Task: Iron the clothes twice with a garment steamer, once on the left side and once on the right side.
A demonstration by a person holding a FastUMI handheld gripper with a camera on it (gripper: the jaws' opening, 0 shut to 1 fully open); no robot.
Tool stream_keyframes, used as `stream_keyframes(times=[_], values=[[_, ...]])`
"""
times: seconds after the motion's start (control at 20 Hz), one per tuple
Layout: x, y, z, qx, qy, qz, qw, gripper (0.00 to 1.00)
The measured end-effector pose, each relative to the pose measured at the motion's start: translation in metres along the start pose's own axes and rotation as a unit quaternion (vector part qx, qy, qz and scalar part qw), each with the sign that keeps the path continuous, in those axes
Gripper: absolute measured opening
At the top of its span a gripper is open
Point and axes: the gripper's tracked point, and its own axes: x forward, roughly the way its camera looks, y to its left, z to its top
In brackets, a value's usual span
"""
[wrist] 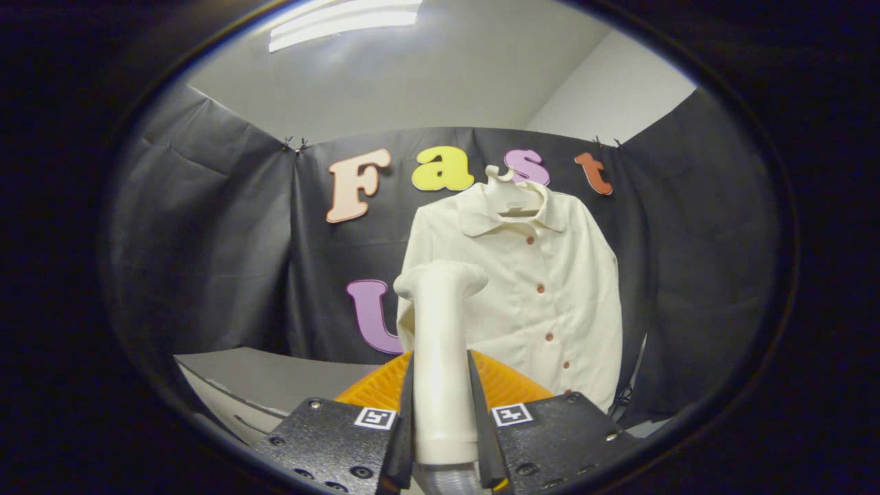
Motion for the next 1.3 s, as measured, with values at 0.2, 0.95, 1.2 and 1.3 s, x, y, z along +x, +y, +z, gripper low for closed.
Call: stream_keyframes(times=[0.2, 0.95, 1.2, 1.3], values=[[0.035, -0.018, -0.023, 0.003, 0.01, -0.006, 1.0, 0.36], [-0.019, -0.051, -0.168, 0.042, 0.109, -0.014, 0.993, 0.36], [-0.04, -0.059, -0.211, 0.062, 0.137, -0.017, 0.988, 0.36], [-0.047, -0.062, -0.224, 0.066, 0.147, -0.017, 0.987, 0.36]])
